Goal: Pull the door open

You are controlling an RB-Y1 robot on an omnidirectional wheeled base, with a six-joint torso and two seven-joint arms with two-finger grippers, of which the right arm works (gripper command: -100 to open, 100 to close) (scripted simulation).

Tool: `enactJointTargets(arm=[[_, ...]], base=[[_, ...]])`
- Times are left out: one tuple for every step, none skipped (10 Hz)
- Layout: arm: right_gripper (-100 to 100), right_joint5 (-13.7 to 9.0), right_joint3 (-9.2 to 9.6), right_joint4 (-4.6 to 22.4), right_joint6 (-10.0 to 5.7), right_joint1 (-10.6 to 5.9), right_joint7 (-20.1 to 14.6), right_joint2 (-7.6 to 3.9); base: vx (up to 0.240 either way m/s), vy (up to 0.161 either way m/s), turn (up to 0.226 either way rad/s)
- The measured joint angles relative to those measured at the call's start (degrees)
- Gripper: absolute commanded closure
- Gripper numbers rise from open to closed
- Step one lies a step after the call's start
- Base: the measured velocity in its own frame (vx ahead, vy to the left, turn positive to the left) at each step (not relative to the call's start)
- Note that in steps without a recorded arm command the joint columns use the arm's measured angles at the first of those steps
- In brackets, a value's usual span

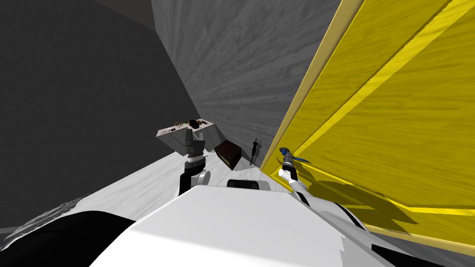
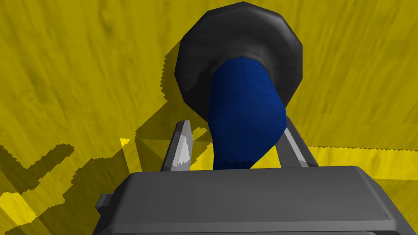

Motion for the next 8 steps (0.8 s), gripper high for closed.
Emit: enactJointTargets(arm=[[100, -0.1, -0.06, -0.1, 0.05, 0.02, -0.1, -0.04], [100, -0.1, -0.08, -0.1, 0.12, 0.09, -0.1, -0.05], [100, -0.1, -0.07, -0.1, 0.16, 0.15, -0.1, -0.03], [100, -0.1, -0.06, 0.0, 0.18, 0.17, -0.1, -0.02], [100, -0.1, -0.07, 0.0, 0.19, 0.17, -0.1, 0.0], [100, 0.1, 0.15, -0.4, 0.24, 0.26, -0.4, -0.33], [100, 0.3, 0.43, -0.6, 0.3, 0.26, -0.9, -0.51], [100, 0.6, 0.82, -1.0, 0.54, 0.54, -1.2, -0.53]], base=[[-0.013, 0.018, -0.004], [-0.009, 0.007, 0.002], [0.0, 0.0, 0.0], [0.0, 0.0, 0.0], [-0.121, 0.012, 0.06], [-0.182, 0.003, 0.071], [-0.19, 0.001, 0.075], [-0.228, -0.004, 0.084]])
